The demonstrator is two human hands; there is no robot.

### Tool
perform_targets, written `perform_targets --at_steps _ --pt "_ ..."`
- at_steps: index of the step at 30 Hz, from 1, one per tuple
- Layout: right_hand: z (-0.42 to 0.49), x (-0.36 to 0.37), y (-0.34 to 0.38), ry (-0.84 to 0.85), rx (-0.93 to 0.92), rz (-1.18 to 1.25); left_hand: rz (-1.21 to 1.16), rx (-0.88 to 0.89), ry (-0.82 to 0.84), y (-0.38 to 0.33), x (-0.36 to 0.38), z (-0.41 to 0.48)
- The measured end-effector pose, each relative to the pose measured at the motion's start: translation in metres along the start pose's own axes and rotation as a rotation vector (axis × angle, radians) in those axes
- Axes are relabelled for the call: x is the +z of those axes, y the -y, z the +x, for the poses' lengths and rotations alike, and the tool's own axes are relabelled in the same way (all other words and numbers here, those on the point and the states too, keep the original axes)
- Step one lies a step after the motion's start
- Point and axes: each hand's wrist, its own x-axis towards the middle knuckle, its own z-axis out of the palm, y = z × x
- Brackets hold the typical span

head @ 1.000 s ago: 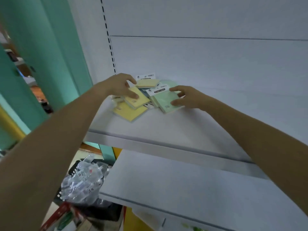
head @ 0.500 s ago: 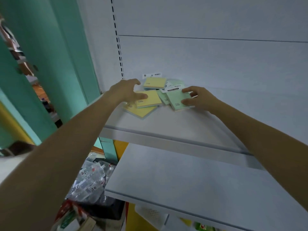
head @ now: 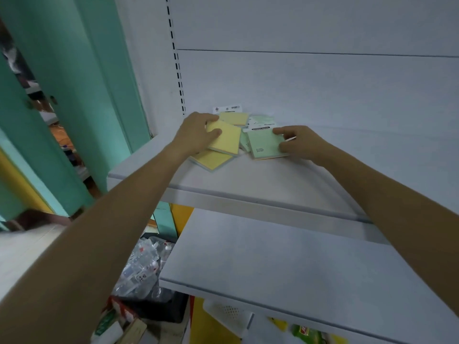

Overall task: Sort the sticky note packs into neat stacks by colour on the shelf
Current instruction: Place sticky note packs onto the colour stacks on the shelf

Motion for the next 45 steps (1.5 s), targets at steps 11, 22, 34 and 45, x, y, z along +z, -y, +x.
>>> perform_targets --at_steps 11,22,34,45 --pt "-0.042 -0.070 -0.041 -0.081 0.181 0.333 -0.448 -0.020 0.048 -0.079 0.026 0.008" --pt "-0.191 -0.240 -0.157 -0.323 0.300 0.334 -0.611 0.063 0.242 -0.274 0.165 -0.030" --pt "-0.327 -0.393 -0.276 -0.508 0.388 0.312 -0.683 0.198 0.347 -0.472 0.286 -0.083" --pt "-0.307 -0.493 -0.347 -0.604 0.391 0.349 -0.697 0.262 0.365 -0.582 0.362 -0.020"
